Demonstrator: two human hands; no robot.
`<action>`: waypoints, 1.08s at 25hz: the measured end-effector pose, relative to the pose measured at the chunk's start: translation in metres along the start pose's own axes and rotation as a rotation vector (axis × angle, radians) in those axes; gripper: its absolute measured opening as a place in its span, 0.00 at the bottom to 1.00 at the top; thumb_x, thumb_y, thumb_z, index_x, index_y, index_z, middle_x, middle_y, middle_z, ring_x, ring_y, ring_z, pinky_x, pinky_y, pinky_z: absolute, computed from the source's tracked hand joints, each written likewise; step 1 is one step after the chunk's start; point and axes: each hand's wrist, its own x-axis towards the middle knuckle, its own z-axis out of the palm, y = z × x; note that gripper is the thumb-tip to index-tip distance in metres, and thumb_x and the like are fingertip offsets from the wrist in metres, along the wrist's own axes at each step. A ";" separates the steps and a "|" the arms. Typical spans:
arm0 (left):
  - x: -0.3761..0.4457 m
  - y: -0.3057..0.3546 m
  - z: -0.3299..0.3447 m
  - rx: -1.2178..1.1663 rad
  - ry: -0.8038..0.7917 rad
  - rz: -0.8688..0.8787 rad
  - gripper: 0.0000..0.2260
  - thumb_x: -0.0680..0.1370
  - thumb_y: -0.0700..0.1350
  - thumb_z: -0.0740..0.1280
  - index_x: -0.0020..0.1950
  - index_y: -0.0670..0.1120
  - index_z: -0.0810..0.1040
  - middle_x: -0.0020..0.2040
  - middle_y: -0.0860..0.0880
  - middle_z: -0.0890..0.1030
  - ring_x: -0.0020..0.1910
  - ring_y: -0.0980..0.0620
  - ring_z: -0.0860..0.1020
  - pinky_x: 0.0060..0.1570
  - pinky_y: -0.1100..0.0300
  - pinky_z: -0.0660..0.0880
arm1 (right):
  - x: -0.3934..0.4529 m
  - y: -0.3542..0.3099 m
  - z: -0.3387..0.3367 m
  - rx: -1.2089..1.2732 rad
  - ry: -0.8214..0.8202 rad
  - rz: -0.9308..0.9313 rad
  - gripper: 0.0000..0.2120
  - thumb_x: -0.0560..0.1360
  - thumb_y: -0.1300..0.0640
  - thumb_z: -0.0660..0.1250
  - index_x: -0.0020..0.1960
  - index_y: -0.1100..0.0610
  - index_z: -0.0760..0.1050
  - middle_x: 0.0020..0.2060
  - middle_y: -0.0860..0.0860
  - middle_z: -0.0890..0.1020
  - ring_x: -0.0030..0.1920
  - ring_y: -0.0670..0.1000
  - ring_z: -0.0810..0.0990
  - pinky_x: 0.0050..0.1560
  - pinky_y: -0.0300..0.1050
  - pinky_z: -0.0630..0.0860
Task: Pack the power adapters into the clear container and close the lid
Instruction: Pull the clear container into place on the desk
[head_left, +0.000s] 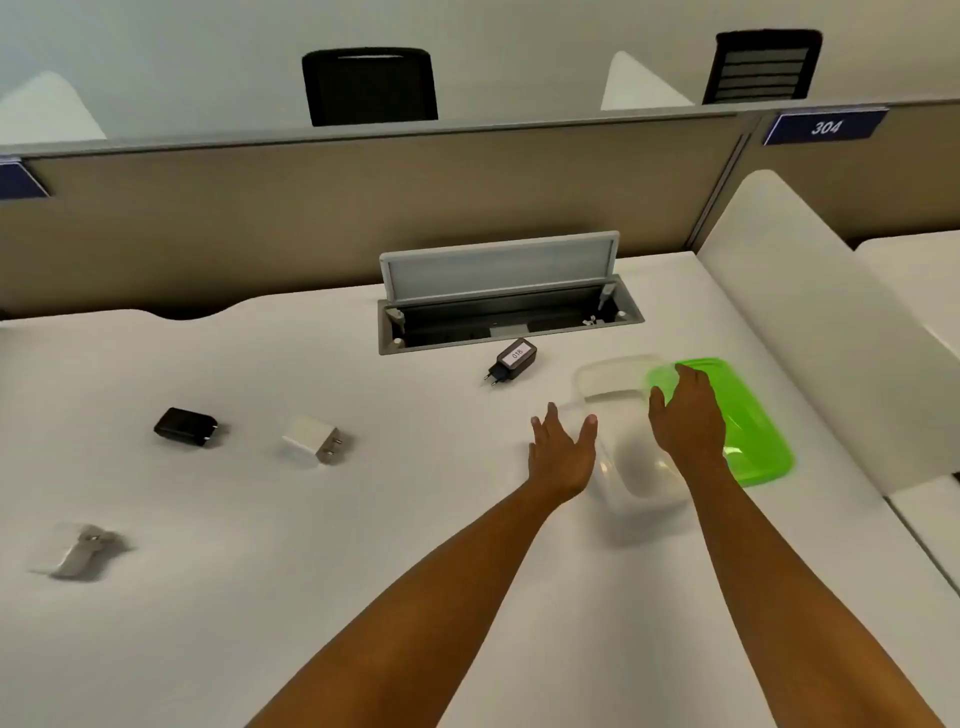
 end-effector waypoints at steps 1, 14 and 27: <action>0.000 0.003 0.003 -0.056 -0.037 -0.039 0.33 0.82 0.63 0.50 0.82 0.50 0.44 0.83 0.45 0.42 0.81 0.43 0.46 0.78 0.44 0.49 | 0.002 0.002 -0.001 -0.006 0.011 0.041 0.24 0.80 0.56 0.63 0.73 0.64 0.66 0.68 0.61 0.72 0.66 0.65 0.74 0.58 0.60 0.74; -0.018 0.010 -0.011 -0.323 -0.228 -0.079 0.31 0.83 0.63 0.46 0.82 0.50 0.46 0.82 0.48 0.40 0.81 0.49 0.37 0.77 0.45 0.43 | 0.015 0.036 -0.009 0.446 -0.089 0.337 0.12 0.76 0.54 0.66 0.48 0.61 0.85 0.46 0.61 0.87 0.50 0.61 0.85 0.58 0.60 0.79; -0.066 -0.070 -0.104 -0.557 0.089 -0.064 0.31 0.82 0.64 0.50 0.81 0.52 0.50 0.81 0.48 0.56 0.79 0.44 0.59 0.76 0.42 0.59 | -0.072 -0.080 0.029 0.462 -0.226 0.177 0.10 0.76 0.52 0.68 0.40 0.54 0.83 0.36 0.50 0.87 0.34 0.52 0.86 0.51 0.50 0.83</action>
